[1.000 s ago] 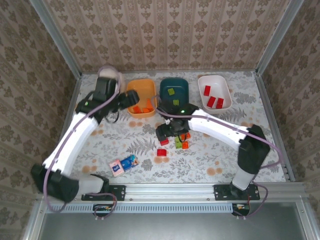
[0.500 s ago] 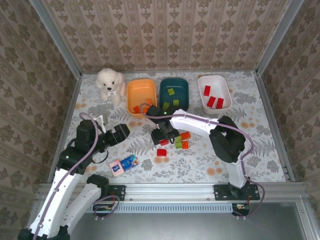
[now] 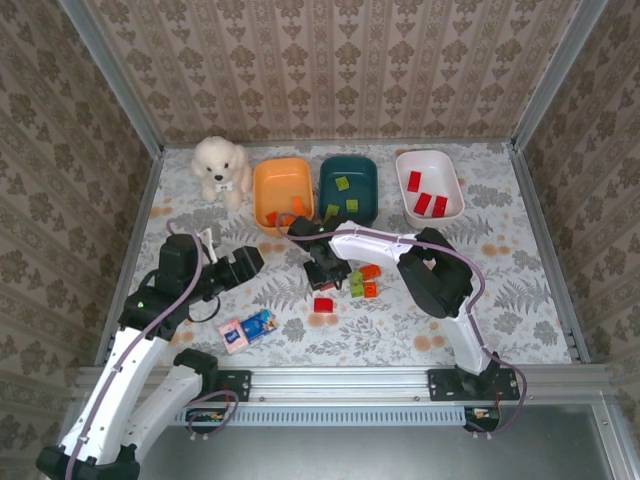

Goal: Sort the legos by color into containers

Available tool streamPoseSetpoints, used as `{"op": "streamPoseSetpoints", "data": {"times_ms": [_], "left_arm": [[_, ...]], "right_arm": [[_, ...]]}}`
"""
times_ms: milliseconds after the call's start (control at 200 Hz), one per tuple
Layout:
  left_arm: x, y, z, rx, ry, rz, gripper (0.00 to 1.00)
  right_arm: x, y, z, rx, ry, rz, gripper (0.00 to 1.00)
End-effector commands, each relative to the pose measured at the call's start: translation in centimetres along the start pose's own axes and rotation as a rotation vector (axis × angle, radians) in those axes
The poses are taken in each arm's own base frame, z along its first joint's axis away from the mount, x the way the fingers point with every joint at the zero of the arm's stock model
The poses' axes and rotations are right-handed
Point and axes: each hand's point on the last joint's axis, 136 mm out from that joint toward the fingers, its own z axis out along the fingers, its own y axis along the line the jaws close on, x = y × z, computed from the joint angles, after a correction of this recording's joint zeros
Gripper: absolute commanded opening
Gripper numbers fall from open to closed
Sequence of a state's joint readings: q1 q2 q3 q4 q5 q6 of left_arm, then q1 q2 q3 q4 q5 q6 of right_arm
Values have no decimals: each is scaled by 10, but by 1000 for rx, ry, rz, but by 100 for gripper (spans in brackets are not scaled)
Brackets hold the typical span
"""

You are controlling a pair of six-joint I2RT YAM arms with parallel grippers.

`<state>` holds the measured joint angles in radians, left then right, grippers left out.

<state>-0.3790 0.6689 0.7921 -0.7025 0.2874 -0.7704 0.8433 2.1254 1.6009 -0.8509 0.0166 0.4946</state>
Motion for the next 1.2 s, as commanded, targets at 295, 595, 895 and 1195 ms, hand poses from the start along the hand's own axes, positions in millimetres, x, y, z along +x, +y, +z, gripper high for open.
{"op": "streamPoseSetpoints", "data": {"times_ms": [295,595,895,1195], "left_arm": [[-10,-59,39,130,70,190,84],[-14,-114,81,186,98,285,84],[-14,-128,102,175,133,329,84],[-12,-136,124,156,178,372,84]], "right_arm": [[-53,-153,-142,28,-349,326,35],[-107,-316,-155,84,-501,748,36],[-158,-381,-97,66,-452,917,38],[-161,-405,-36,50,-334,1012,38]]}}
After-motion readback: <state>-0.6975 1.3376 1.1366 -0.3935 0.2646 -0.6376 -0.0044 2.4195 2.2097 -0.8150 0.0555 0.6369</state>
